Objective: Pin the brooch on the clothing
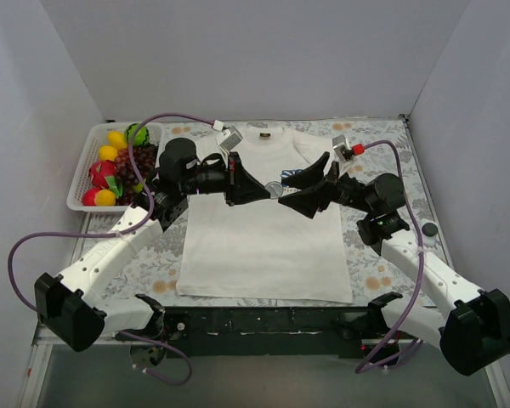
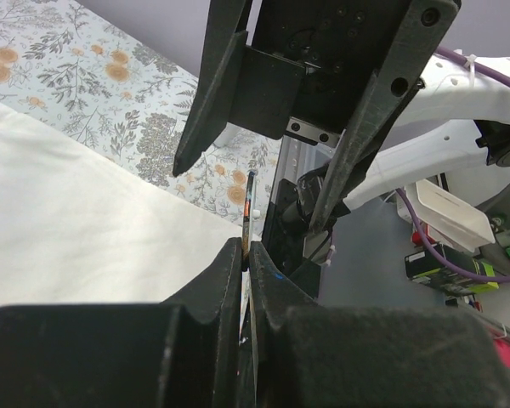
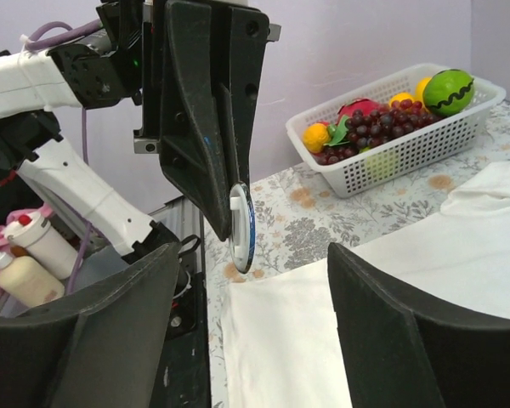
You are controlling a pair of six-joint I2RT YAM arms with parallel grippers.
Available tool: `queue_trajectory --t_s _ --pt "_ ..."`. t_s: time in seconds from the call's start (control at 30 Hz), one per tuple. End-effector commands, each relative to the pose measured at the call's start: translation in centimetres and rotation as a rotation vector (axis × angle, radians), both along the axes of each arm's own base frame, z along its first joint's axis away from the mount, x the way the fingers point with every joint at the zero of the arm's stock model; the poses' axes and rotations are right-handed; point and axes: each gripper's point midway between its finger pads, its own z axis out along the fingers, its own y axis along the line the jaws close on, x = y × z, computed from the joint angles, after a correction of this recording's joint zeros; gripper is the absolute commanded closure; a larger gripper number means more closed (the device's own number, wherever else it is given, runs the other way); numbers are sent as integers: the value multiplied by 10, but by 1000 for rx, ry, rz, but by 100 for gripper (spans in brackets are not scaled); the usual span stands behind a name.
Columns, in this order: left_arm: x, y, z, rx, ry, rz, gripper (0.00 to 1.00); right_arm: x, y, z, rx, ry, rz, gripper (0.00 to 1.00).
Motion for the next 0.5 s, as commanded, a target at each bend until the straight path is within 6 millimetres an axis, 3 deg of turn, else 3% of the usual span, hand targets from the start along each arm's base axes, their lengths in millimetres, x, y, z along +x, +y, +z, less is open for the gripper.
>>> queue_trajectory --t_s 0.0,0.37,0.47 --pt "-9 2 7 -12 -40 -27 100 -7 0 20 38 -55 46 28" --pt "-8 1 4 -10 -32 -36 100 -4 4 15 70 -12 76 44" --pt "-8 1 2 -6 -29 -35 100 -3 6 14 70 -6 87 55"
